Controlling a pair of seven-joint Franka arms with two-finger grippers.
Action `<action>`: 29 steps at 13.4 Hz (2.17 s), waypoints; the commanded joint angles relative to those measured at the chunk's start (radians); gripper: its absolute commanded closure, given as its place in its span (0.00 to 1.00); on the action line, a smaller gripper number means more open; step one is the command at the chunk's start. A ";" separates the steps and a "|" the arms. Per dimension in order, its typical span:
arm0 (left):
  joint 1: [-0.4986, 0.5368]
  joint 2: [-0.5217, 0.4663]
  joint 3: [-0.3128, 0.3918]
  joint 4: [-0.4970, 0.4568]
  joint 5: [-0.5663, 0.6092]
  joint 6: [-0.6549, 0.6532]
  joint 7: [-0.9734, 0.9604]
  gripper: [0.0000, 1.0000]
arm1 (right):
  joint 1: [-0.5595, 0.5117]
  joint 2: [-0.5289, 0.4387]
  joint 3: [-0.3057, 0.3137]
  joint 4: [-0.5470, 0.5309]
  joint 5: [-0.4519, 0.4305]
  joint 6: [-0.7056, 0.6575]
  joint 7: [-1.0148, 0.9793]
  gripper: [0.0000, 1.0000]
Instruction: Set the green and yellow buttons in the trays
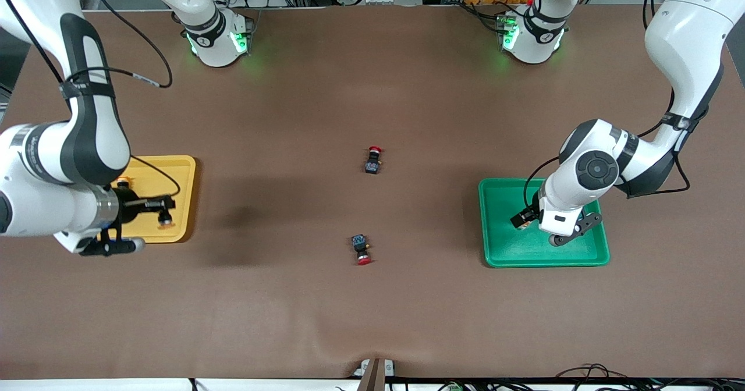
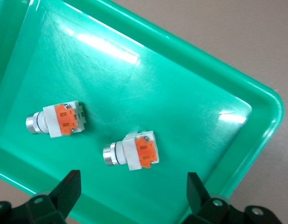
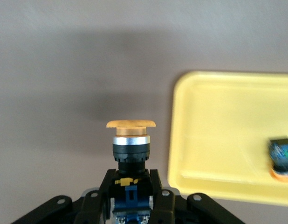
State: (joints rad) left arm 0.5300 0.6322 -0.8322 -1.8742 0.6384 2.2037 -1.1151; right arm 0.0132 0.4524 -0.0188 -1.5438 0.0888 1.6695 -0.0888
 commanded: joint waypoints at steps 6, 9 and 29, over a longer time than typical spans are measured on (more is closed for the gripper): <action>0.010 -0.112 -0.074 0.160 -0.043 -0.218 0.245 0.00 | -0.163 -0.083 0.011 -0.441 -0.089 0.358 -0.083 1.00; 0.008 -0.105 -0.074 0.285 -0.103 -0.357 0.443 0.00 | -0.211 -0.057 0.011 -0.484 -0.089 0.491 -0.146 1.00; 0.123 -0.304 -0.081 0.535 -0.374 -0.682 0.678 0.00 | -0.210 0.028 0.077 -0.200 -0.067 0.329 -0.155 0.00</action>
State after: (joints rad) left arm 0.6000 0.3844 -0.9039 -1.3252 0.3198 1.5360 -0.4666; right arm -0.1997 0.4924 0.0313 -1.8699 0.0172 2.1273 -0.2442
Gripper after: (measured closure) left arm 0.000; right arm 0.000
